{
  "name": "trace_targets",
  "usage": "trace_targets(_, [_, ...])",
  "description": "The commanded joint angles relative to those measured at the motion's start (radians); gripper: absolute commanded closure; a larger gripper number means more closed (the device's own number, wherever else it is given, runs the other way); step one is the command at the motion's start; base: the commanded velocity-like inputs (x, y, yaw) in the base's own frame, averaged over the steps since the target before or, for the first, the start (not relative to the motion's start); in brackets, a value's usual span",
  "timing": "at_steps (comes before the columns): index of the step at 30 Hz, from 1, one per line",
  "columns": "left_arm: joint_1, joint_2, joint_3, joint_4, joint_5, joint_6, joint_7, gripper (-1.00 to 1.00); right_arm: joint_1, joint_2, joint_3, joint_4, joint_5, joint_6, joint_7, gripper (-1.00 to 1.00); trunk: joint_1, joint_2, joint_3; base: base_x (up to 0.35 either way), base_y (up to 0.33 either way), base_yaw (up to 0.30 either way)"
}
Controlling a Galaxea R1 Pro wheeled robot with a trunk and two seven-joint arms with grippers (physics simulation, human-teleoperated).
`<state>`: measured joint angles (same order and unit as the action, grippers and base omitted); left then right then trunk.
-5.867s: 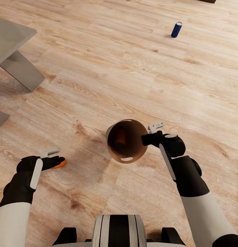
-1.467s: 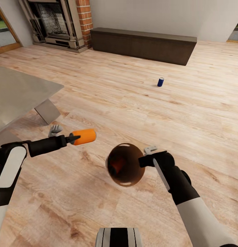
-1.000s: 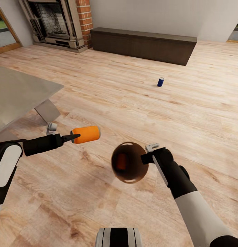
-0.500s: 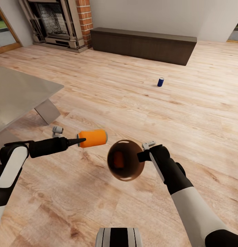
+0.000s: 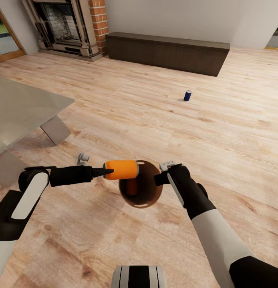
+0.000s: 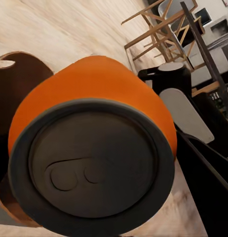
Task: Put the three can of soda from the living room inside the tash can in the kitchen.
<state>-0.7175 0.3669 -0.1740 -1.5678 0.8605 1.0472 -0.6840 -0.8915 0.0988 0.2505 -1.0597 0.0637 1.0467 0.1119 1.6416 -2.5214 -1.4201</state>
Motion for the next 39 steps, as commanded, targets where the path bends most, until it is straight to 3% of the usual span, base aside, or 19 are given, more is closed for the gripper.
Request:
trace_targets(1, [0.000, -0.005, -0.004, 0.000, -0.002, 0.000, 0.001, 1.00, -0.002, 0.001, 0.000, 0.002, -0.017, 0.000, 0.000, 1.00, 0.000, 0.000, 0.000, 0.000, 0.000, 0.000])
trace_targets(7, [-0.004, -0.027, -0.043, 0.007, -0.008, 0.000, 0.057, 1.00, -0.010, 0.003, 0.001, 0.020, -0.015, 0.000, 0.000, 1.00, 0.000, 0.000, 0.000, 0.000, 0.000, 0.000])
trace_targets(12, [-0.016, -0.061, -0.111, 0.023, -0.009, 0.000, 0.161, 1.00, -0.027, 0.001, 0.001, 0.024, -0.015, 0.000, 0.000, 1.00, 0.000, 0.000, 0.000, 0.000, 0.000, 0.000])
trace_targets(18, [-0.018, -0.064, -0.118, 0.057, -0.014, 0.000, 0.180, 1.00, -0.034, -0.001, -0.002, 0.023, -0.015, 0.000, 0.000, 1.00, 0.000, 0.000, 0.000, 0.000, 0.000, 0.000])
trace_targets(25, [-0.020, -0.066, -0.123, 0.067, -0.067, 0.000, 0.197, 1.00, -0.040, -0.003, -0.002, 0.023, -0.015, 0.000, 0.000, 1.00, 0.000, 0.000, 0.000, 0.000, 0.000, 0.000])
trace_targets(32, [-0.020, -0.066, -0.124, 0.069, -0.075, 0.000, 0.198, 1.00, -0.048, -0.008, -0.003, 0.023, -0.015, 0.000, 0.006, 1.00, 0.000, 0.000, 0.000, 0.000, 0.000, 0.000])
trace_targets(39, [-0.020, -0.067, -0.125, 0.071, -0.077, 0.000, 0.201, 1.00, -0.053, -0.001, -0.002, 0.021, -0.016, 0.000, 0.053, 1.00, 0.000, 0.000, 0.000, 0.000, 0.000, 0.000])
